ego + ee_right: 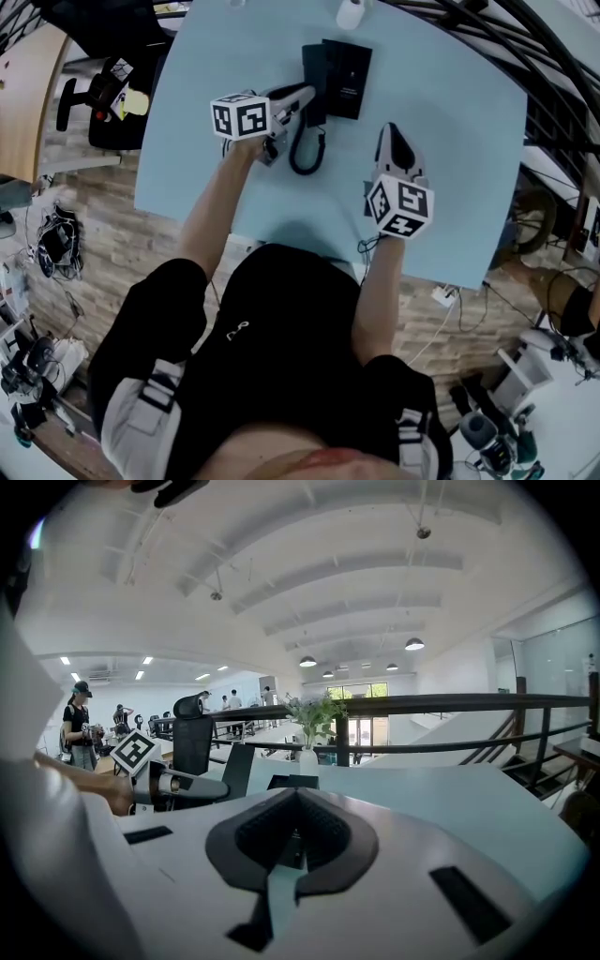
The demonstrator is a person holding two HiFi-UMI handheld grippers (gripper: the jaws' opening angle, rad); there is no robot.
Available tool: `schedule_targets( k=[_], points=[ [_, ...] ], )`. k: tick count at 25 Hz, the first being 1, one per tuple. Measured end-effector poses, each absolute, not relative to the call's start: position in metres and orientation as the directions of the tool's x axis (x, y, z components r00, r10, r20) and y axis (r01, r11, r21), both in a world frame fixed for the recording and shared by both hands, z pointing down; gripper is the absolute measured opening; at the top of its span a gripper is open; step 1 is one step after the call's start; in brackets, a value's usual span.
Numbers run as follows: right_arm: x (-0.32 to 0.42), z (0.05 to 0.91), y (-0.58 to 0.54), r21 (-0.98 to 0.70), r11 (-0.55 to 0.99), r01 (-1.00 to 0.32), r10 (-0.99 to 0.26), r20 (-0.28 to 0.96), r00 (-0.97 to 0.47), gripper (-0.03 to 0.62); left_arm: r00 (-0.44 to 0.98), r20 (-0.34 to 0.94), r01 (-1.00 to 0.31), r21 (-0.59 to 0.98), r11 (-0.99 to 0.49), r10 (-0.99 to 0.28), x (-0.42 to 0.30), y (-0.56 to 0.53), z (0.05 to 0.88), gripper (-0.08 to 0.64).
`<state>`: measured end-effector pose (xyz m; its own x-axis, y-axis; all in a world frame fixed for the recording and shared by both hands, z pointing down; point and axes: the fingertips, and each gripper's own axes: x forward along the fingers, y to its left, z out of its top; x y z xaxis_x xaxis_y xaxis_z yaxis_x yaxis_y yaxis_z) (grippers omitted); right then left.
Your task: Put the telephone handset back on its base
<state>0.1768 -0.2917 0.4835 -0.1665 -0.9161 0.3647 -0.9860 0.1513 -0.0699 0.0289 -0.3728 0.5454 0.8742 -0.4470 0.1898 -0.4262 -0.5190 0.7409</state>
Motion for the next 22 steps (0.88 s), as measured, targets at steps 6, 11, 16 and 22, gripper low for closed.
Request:
schedule_targets(
  k=[6,11,16,22],
  points=[
    [0.185,0.489,-0.294,-0.062,0.150,-0.987,-0.908,0.386,-0.162,-0.011,0.910,0.175,-0.368,0.758,-0.539,-0.375,0.047,-0.380,0.557,0.066],
    [0.190,0.498,-0.302,-0.055,0.144,-0.988,-0.900,0.408,-0.154,-0.011,0.934,0.167,-0.321,0.782,-0.535,-0.316,0.050,-0.390,0.574,0.066],
    [0.192,0.507,-0.307,-0.053,0.131,-0.990,-0.896,0.422,-0.141,-0.011,0.955,0.125,-0.255,0.812,-0.525,-0.270,0.052,-0.400,0.584,0.066],
    [0.190,0.517,-0.311,-0.055,0.123,-0.991,-0.886,0.443,-0.135,-0.011,0.973,0.127,-0.212,0.826,-0.521,-0.194,0.055,-0.411,0.597,0.066]
  ],
)
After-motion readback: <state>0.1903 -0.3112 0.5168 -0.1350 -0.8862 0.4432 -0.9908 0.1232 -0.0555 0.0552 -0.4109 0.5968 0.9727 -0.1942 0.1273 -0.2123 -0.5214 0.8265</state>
